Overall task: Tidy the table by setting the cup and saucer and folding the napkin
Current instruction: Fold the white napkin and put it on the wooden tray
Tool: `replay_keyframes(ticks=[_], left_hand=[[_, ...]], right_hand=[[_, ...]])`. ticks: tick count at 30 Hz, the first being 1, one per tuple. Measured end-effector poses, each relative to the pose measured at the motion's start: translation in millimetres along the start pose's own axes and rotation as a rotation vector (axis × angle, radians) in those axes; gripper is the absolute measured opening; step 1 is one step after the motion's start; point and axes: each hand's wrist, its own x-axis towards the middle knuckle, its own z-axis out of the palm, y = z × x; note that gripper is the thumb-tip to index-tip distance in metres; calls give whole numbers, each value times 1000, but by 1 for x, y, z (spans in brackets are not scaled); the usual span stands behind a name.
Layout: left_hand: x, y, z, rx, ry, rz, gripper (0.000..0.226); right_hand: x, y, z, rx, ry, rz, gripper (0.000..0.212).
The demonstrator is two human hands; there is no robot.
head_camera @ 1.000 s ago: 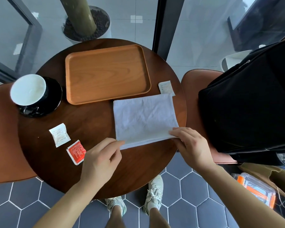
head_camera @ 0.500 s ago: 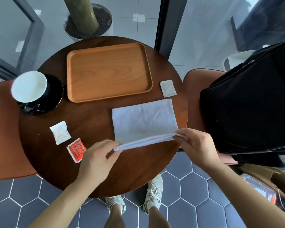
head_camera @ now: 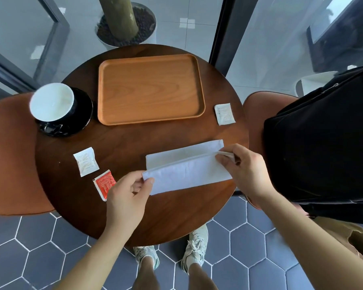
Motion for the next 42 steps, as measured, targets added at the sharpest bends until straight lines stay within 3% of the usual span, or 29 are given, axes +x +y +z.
replay_keyframes(ticks=[10,26,30,32,35,37,39,42], left_hand=[[35,-4,18,99,114,-153,9],[46,-5,28,223,127,-214,12],[48,-2,30,251,123,-234,23],[45,1,32,313,136,-167,35],[37,3,38,498,132,198,42],[37,0,45,581,29,365,47],[39,-2,51,655,-123,397,56],[40,-8,55,768,-269,383,67]], right_hand=[[43,4,26,-338,-8,-79,15],[56,12,29,-380,-2,-70,7],[56,11,31,-398,-19,-54,10],[53,10,30,-396,9,-51,14],[40,7,29,-461,107,-231,24],[29,2,35,-533,56,-373,35],[18,-4,48,-625,-67,-414,47],[7,-7,63,-760,-197,-334,61]])
